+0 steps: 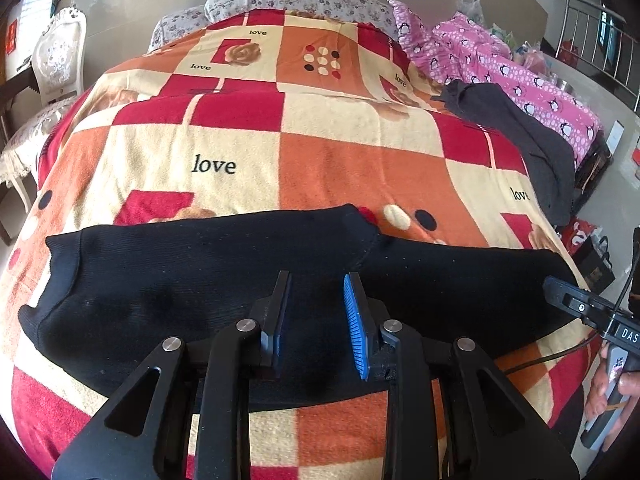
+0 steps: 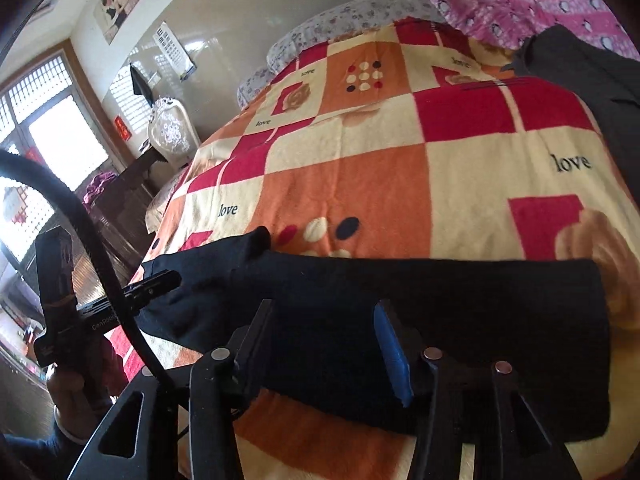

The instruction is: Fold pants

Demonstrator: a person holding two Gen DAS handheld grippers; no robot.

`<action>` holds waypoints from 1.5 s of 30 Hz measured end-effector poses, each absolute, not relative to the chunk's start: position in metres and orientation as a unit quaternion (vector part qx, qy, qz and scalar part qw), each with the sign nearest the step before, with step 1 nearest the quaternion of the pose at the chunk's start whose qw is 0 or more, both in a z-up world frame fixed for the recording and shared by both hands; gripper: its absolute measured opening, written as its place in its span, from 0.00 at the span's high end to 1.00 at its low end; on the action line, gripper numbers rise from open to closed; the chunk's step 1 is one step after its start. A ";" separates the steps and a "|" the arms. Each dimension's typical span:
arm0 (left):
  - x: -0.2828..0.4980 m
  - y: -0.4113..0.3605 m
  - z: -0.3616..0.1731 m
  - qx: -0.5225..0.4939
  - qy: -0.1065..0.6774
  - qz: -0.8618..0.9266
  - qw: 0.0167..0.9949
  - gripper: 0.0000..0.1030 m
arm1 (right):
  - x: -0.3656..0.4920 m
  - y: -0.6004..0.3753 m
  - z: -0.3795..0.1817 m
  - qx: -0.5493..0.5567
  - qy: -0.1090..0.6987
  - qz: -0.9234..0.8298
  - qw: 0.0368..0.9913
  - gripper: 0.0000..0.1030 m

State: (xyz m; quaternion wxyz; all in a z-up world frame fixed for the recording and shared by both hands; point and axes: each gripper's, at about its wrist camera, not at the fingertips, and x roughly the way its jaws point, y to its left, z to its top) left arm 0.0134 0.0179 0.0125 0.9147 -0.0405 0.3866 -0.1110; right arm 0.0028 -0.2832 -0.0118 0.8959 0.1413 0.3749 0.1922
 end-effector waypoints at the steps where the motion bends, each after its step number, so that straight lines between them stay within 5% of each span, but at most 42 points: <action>1: 0.013 0.014 0.013 -0.042 0.387 -0.114 0.914 0.69 | -0.002 -0.289 -0.013 0.149 0.374 0.187 0.896 0.52; 7: 0.009 -0.008 0.016 -0.042 0.384 -0.134 0.913 0.61 | -0.030 -0.318 -0.023 0.156 0.381 0.162 0.897 0.52; 11: 0.008 -0.022 0.017 -0.025 0.384 -0.137 0.913 0.61 | -0.042 -0.333 -0.030 0.181 0.385 0.152 0.892 0.31; 45: 0.055 -0.140 0.007 0.059 0.418 -0.285 0.861 0.61 | -0.059 -0.380 -0.037 0.211 0.381 0.090 0.896 0.28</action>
